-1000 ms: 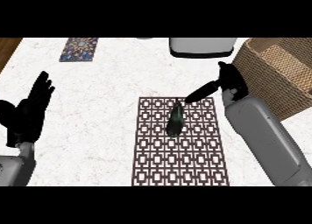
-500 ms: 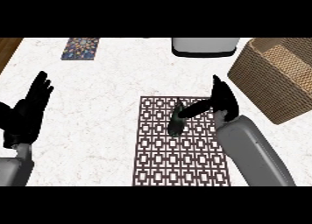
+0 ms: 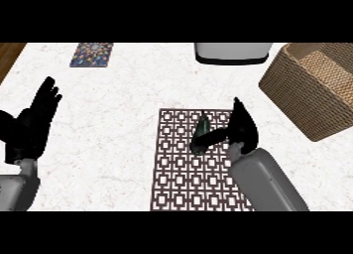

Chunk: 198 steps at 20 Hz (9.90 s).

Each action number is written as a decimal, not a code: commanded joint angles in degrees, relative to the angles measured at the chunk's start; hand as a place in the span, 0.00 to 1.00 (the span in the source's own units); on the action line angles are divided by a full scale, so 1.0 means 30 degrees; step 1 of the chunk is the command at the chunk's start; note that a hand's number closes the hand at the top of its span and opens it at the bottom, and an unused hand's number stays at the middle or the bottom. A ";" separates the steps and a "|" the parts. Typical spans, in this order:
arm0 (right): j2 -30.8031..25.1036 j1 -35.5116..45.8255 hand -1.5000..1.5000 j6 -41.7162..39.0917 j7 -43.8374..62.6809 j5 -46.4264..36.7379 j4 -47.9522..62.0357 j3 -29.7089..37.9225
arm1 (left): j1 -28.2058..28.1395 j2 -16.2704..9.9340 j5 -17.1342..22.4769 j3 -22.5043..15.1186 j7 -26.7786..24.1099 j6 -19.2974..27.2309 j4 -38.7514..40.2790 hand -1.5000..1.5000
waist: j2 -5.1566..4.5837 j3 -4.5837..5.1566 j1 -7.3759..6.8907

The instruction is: Pick the eggplant from the placemat and place it in the basket

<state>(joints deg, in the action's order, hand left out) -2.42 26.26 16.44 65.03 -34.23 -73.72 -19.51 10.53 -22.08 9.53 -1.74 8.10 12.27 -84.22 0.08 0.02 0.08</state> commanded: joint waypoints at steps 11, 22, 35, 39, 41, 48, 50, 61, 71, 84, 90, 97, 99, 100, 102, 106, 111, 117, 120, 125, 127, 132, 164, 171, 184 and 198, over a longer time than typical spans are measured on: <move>0.0799 0.0324 0.00 0.2579 0.1117 -0.0574 0.1949 -0.0145 | 0.0924 0.1574 -0.1535 -0.0060 0.0087 0.0319 0.0832 0.50 | -0.0049 -0.0006 -0.0104; 0.0803 -0.0039 0.00 0.3336 0.0715 -0.0395 0.4226 -0.0895 | 0.0114 0.1041 -0.1228 0.0872 0.0306 -0.0935 -0.0229 0.50 | -0.0049 -0.0009 -0.0210; 0.0807 0.1036 0.00 0.3226 -0.0431 0.0754 0.5993 -0.0245 | 0.0341 0.2287 -0.2328 0.1168 -0.0110 -0.0725 0.0295 0.50 | -0.0028 -0.0005 -0.0091; 0.0808 0.0421 0.00 0.3977 -0.2191 0.1706 0.7504 -0.0752 | 0.0174 0.1985 -0.1997 0.1706 0.0346 -0.1275 -0.0303 0.50 | -0.0039 -0.0008 -0.0127; 0.0808 0.1848 0.00 0.4507 -0.1755 0.2914 0.8855 -0.1284 | 0.0113 0.2172 -0.2096 0.1398 0.0903 -0.1303 -0.0865 0.50 | -0.0060 -0.0013 -0.0274; 0.0792 0.1935 1.00 0.3512 -0.3052 0.6425 0.8813 -0.3895 | 0.0360 0.1591 -0.2077 0.1981 0.0918 -0.1833 -0.0634 0.50 | -0.0111 -0.0023 -0.0533; 0.0785 0.1575 1.00 0.2212 -0.3787 0.5215 0.9068 -0.3291 | 0.0005 0.2402 -0.2391 0.1616 0.0332 -0.1403 -0.0309 0.50 | -0.0063 -0.0011 -0.0214; 0.0775 0.1921 1.00 0.5453 -0.6139 0.7218 1.0052 -0.4660 | 0.0607 0.2611 -0.2859 0.1493 0.0241 -0.1563 0.0150 0.50 | -0.0153 -0.0020 -0.0406; 0.0788 0.4983 1.00 0.9801 -1.3807 0.6764 1.2935 -0.2038 | 0.1367 0.2395 -0.2273 0.1647 0.0084 -0.2379 0.0454 0.50 | -0.0571 -0.0086 -0.1432; 0.0803 0.9858 1.00 1.5473 -1.5824 0.7801 1.3101 -0.1198 | 0.0014 0.2076 -0.2414 0.1972 0.0549 -0.2458 -0.0359 0.50 | -0.0084 -0.0005 -0.0803; -0.0272 1.2683 1.00 1.4314 -1.2265 0.5925 1.3847 -0.0136 | -0.0184 0.2506 -0.2734 0.2172 0.0373 -0.1861 -0.0265 0.50 | 0.0078 0.0010 -0.0172; -0.2930 1.3967 1.00 1.3810 -1.2236 0.6131 1.3631 0.2191 | 0.0487 0.2514 -0.2550 0.2416 0.1123 -0.1854 -0.0506 0.50 | -0.0005 -0.0005 -0.0131; -0.2869 1.4787 1.00 1.4325 -1.2111 0.5677 1.5053 0.2619 | 0.0308 0.2277 -0.2665 0.2330 0.0925 -0.2247 -0.0599 0.50 | -0.0086 -0.0002 -0.0333; -0.2701 1.5011 1.00 1.4810 -1.2034 0.5336 1.5825 0.2673 | -0.0376 0.2667 -0.3173 0.1732 0.0911 -0.1928 -0.1410 0.50 | -0.0095 -0.0003 -0.0447; -0.3293 1.4899 1.00 1.4309 -1.2557 0.5475 1.6716 0.3209 | -0.0154 0.2748 -0.3000 0.1973 0.0444 -0.2049 -0.0800 0.50 | -0.0172 -0.0003 -0.0501; -0.4801 1.6126 1.00 1.3247 -1.2006 0.4859 1.8018 0.3431 | 0.0615 0.2653 -0.3076 0.2131 0.0299 -0.2195 0.0051 0.50 | -0.0199 0.0003 -0.0423; -0.5577 1.6828 1.00 1.2093 -1.2032 0.4259 2.0065 0.3493 | 0.0619 0.2808 -0.2594 0.2285 0.0273 -0.2616 0.0109 0.50 | -0.0294 0.0002 -0.0695; -0.6817 1.7357 1.00 1.0639 -1.1860 0.4006 2.2009 0.3769 | 0.0433 0.3224 -0.3227 0.1629 0.0743 -0.2167 -0.0928 0.50 | -0.0389 -0.0008 -0.1071; -0.6775 1.6022 1.00 1.1144 -1.3054 0.4949 2.1402 0.4824 | 0.0543 0.3144 -0.3279 0.1820 0.0068 -0.2333 -0.0194 0.50 | -0.0413 -0.0020 -0.0914; -0.8645 1.5317 1.00 0.9448 -1.3819 0.5021 2.2144 0.5169 | 0.0666 0.3508 -0.3580 0.1401 0.1365 -0.1810 -0.1386 0.50 | -0.0393 -0.0040 -0.1004; -0.7817 1.4540 1.00 1.1160 -1.4391 0.5226 2.2026 0.5537 | 0.0731 0.2978 -0.2977 0.1883 0.1443 -0.2579 -0.1095 0.50 | -0.0451 -0.0042 -0.1105; -0.8703 1.3309 1.00 0.9487 -1.6287 0.6172 2.1592 0.6655 | 0.0834 0.2914 -0.3130 0.2175 0.1143 -0.2417 -0.0930 0.50 | -0.0390 -0.0044 -0.0899; -1.1481 1.3969 1.00 0.2123 -1.4544 -0.1580 2.4572 -0.0280 | 0.0901 0.3778 -0.3738 0.1809 -0.0466 -0.2327 0.0277 0.50 | -0.0657 -0.0065 -0.1281; -1.1056 1.3186 1.00 0.3514 -1.4137 -0.1652 2.4572 -0.0258 | 0.1710 0.3554 -0.3523 0.2163 0.0542 -0.2276 0.0102 0.50 | -0.0669 -0.0087 -0.1433; -1.1702 1.2818 1.00 0.2653 -1.4006 -0.2058 2.4572 -0.0500 | 0.1353 0.3368 -0.3450 0.2174 0.0062 -0.2846 0.0180 0.50 | -0.0736 -0.0094 -0.1586; -1.1147 1.2495 1.00 0.0412 -1.3708 -0.1641 2.4573 0.0071 | 0.1200 0.3617 -0.3414 0.2230 -0.0172 -0.2832 0.0263 0.50 | -0.0683 -0.0085 -0.1523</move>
<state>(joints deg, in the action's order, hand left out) -36.18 63.92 18.69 23.64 -39.68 -0.01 -19.94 14.34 -11.60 -0.94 4.91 8.49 3.99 -83.86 -1.88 -0.24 -4.45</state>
